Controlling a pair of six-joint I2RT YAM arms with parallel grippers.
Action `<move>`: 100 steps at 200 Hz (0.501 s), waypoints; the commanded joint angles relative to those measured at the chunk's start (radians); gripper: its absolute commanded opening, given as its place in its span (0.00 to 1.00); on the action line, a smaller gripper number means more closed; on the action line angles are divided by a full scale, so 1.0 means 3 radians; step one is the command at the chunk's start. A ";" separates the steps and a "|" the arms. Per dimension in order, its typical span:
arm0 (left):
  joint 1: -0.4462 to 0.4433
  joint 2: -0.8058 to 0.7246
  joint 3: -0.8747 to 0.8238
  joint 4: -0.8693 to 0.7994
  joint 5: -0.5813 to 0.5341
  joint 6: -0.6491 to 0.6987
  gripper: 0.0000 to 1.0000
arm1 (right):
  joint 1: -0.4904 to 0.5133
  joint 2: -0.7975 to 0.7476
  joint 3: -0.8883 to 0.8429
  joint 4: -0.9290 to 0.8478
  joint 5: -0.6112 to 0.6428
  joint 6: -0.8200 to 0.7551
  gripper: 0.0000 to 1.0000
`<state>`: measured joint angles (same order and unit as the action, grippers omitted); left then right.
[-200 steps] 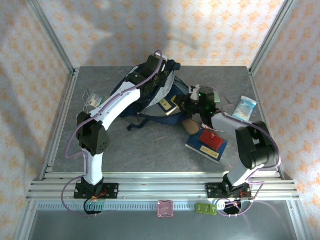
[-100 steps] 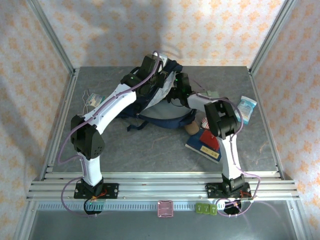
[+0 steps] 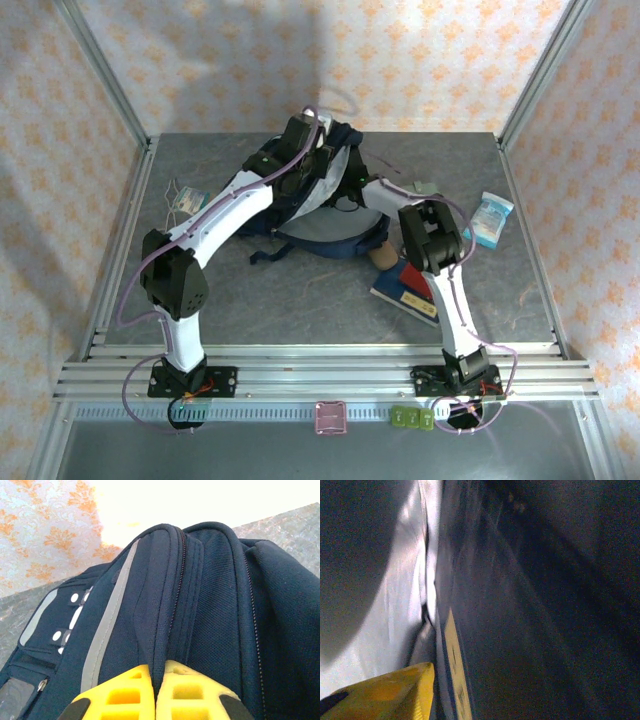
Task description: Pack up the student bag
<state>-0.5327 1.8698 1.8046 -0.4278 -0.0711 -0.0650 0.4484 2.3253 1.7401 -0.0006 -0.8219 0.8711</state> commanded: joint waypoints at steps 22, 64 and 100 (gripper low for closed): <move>0.0115 -0.0103 -0.0080 0.0480 -0.0236 -0.0159 0.00 | -0.0192 -0.0814 -0.0796 -0.0083 0.0297 -0.0367 0.56; 0.0110 -0.0092 -0.0090 0.0494 -0.0106 -0.0245 0.00 | -0.0113 -0.0551 -0.0668 -0.0029 0.0288 -0.0255 0.46; 0.0112 -0.0133 -0.0129 0.0540 -0.0008 -0.0269 0.00 | 0.0019 -0.0022 0.0048 -0.0126 0.0165 -0.0199 0.21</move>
<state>-0.5098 1.8698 1.7618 -0.3740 -0.0711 -0.1234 0.4210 2.2242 1.6154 -0.0261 -0.7567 0.8017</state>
